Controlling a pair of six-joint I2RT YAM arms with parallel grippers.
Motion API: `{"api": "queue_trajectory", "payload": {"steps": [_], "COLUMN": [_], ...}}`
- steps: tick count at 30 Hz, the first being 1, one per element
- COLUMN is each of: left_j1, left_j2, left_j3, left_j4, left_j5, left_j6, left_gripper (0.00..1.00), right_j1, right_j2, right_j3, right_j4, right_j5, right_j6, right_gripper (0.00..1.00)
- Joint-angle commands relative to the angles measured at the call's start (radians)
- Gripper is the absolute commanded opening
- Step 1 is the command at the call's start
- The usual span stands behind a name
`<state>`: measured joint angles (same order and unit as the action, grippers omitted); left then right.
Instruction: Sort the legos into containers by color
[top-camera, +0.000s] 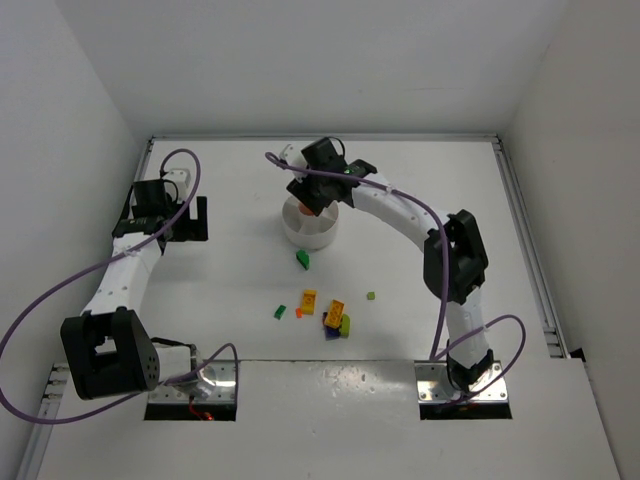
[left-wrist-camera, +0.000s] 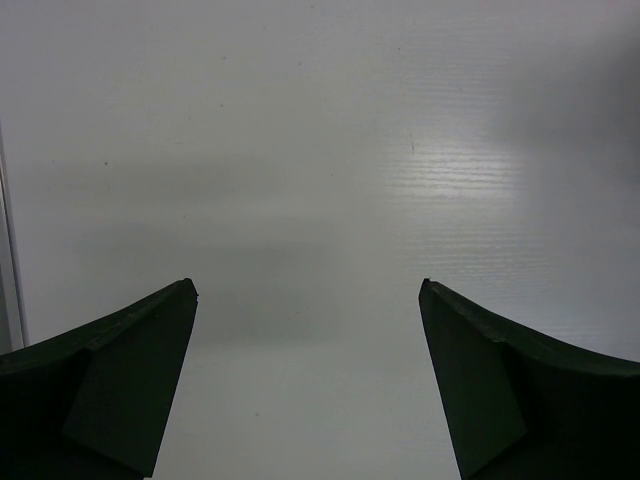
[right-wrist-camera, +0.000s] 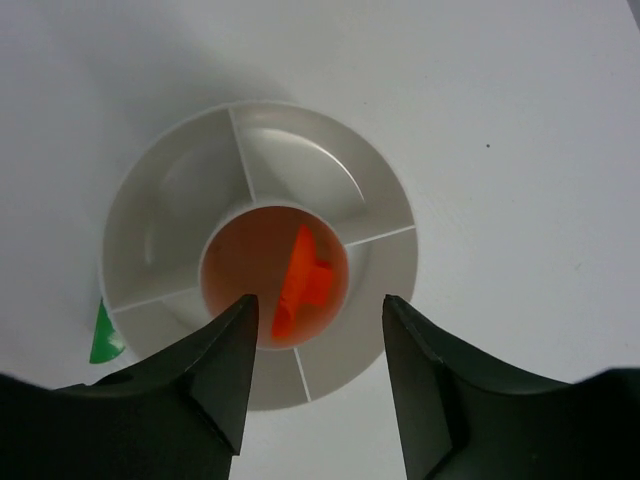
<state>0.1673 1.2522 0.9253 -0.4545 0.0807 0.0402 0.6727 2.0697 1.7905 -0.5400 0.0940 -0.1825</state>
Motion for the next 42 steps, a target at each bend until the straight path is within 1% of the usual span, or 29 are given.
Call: {"api": "queue_trajectory", "payload": {"steps": [1, 4, 5, 6, 7, 8, 9, 10, 11, 12, 13, 14, 16, 18, 19, 21, 26, 28, 30, 31, 35, 40, 42], "left_j1": [0.009, 0.009, 0.009, 0.009, 0.009, 0.009, 0.009, 0.009, 0.009, 0.009, 0.009, 0.009, 0.009, 0.009, 0.009, 0.009, 0.009, 0.009, 0.009, 0.009, 0.009, 0.009, 0.009], "left_j2": [-0.011, -0.011, -0.011, -0.011, -0.011, -0.011, -0.020, -0.020, -0.020, -0.020, -0.020, -0.020, -0.020, -0.020, -0.020, -0.020, -0.020, -0.020, -0.040, -0.040, -0.050, -0.050, -0.050], "left_j3": [0.000, 0.000, 0.000, 0.000, 0.000, 0.000, 0.000, 0.000, 0.009, 0.009, 0.009, 0.009, 0.009, 0.009, 0.009, 0.009, 0.018, 0.018, 0.018, 0.009, 0.000, 0.000, 0.000], "left_j4": [0.028, 0.028, 0.028, 0.028, 0.028, 0.028, 0.028, 0.028, 0.028, 0.028, 0.028, 0.028, 0.028, 0.028, 0.028, 0.028, 0.028, 0.028, 0.019, 0.019, 0.019, 0.019, 0.019], "left_j5": [-0.004, 0.005, 0.005, 0.005, 0.005, 0.005, 0.005, 0.005, 0.005, 0.005, 0.005, 0.005, 0.005, 0.005, 0.005, 0.005, 0.005, -0.004, -0.015, -0.015, -0.015, -0.015, -0.015], "left_j6": [-0.011, -0.011, -0.011, -0.011, -0.011, -0.011, -0.011, -0.011, -0.011, -0.011, -0.011, -0.011, -0.011, -0.011, -0.011, -0.011, -0.002, -0.002, 0.007, 0.007, 0.007, 0.007, 0.007], "left_gripper": [1.00, 1.00, 1.00, 1.00, 1.00, 1.00, 1.00, 1.00, 1.00, 1.00, 1.00, 1.00, 1.00, 1.00, 1.00, 1.00, 1.00, 1.00, 1.00, 1.00, 1.00, 1.00, 1.00], "right_j1": [0.011, 0.011, 0.011, 0.011, 0.011, 0.002, 0.002, 0.002, 0.002, 0.014, 0.014, 0.014, 0.057, 0.089, 0.123, 0.187, 0.303, 0.338, 0.356, 0.370, 0.380, 0.389, 0.389], "right_j2": [-0.071, -0.106, -0.143, -0.167, -0.193, -0.221, -0.282, -0.313, -0.341, -0.364, -0.409, -0.436, -0.479, -0.513, -0.513, -0.514, -0.416, -0.367, -0.335, -0.304, -0.278, -0.172, -0.146], "right_j3": [0.017, 0.026, 0.011, -0.005, -0.025, -0.072, -0.135, -0.135, -0.188, -0.216, -0.283, -0.331, -0.454, -0.514, -0.564, -0.589, -0.580, -0.580, -0.580, -0.580, -0.600, -0.569, -0.545], "right_j4": [0.028, 0.011, -0.003, -0.015, -0.015, -0.034, -0.057, -0.078, -0.107, -0.139, -0.203, -0.215, -0.215, -0.215, -0.172, -0.138, -0.103, -0.092, -0.092, -0.092, -0.063, -0.052, -0.052], "right_j5": [-0.075, -0.178, -0.204, -0.267, -0.305, -0.345, -0.431, -0.476, -0.517, -0.599, -0.646, -0.716, -0.717, -0.729, -0.720, -0.683, -0.659, -0.648, -0.637, -0.628, -0.628, -0.628, -0.617], "right_j6": [0.003, 0.012, 0.012, 0.012, 0.012, 0.012, 0.000, -0.015, -0.037, -0.084, -0.113, -0.147, -0.179, -0.190, -0.190, -0.146, -0.112, -0.112, -0.101, -0.101, -0.091, -0.063, -0.054], "right_gripper": [0.53, 0.48, 0.45, 0.45, 0.43, 0.38, 0.36, 0.34, 0.28, 0.27, 0.27, 0.27, 0.27, 0.27, 0.27, 0.27, 0.27, 0.33, 0.41, 0.42, 0.42, 0.44, 0.51]}}
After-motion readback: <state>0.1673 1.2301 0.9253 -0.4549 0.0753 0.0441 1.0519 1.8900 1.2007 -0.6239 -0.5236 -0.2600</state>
